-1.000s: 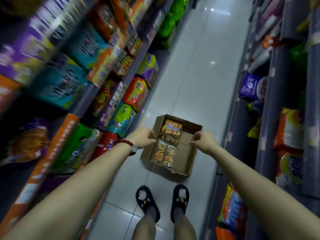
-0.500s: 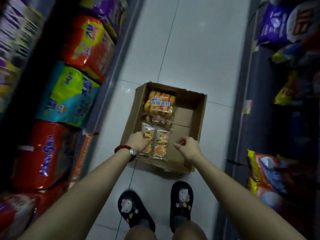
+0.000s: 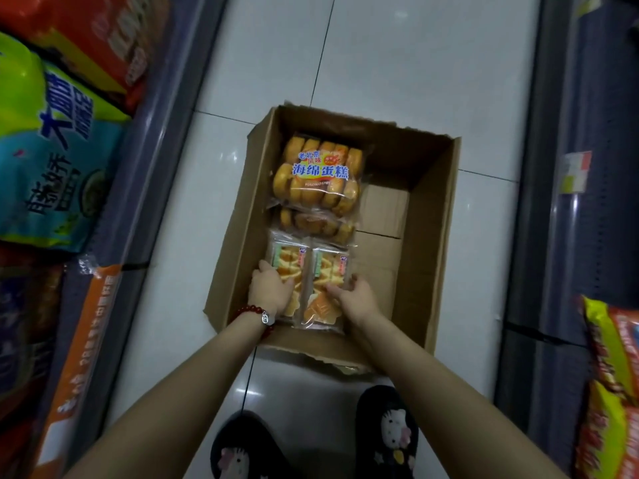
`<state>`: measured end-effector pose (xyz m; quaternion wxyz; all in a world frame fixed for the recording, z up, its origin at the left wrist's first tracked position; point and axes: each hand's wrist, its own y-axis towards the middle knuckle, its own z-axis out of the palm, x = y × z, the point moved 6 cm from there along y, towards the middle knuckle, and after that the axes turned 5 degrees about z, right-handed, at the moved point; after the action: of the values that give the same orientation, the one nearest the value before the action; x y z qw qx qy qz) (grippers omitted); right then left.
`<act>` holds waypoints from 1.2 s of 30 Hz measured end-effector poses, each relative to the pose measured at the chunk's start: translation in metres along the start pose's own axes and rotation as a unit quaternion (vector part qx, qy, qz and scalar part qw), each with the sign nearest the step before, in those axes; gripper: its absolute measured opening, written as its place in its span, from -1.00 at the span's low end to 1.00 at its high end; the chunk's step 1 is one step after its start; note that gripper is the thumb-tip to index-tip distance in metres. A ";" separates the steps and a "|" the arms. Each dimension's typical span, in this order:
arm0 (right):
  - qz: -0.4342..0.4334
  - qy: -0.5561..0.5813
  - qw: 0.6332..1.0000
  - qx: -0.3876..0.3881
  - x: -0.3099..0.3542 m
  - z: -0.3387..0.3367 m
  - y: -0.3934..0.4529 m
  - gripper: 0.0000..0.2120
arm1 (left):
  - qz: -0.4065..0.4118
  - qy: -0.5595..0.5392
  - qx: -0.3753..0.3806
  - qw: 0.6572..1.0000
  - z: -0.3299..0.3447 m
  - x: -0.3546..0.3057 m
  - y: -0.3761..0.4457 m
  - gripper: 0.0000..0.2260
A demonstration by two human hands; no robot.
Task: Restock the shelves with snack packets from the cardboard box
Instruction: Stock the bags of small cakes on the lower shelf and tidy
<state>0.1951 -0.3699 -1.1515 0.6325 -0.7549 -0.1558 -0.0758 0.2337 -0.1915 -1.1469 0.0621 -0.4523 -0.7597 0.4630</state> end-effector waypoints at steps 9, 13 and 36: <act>0.053 0.165 0.985 0.007 -0.018 -0.018 0.017 -0.64 | 0.019 -0.201 0.106 0.974 0.017 0.009 0.001 -0.69; 0.008 0.150 0.988 0.024 -0.005 -0.035 -0.004 -0.68 | 0.032 -0.278 0.131 0.951 0.017 -0.003 -0.018 -0.66; -0.280 -0.096 0.934 0.200 0.233 0.028 -0.453 -0.65 | 0.089 -0.561 -0.177 0.804 -0.305 -0.010 -0.396 -0.56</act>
<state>0.2616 -0.2411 -0.6623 0.7057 -0.5421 -0.4328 -0.1443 0.1465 -0.0657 -0.6713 -0.4970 -0.1826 -0.6874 0.4972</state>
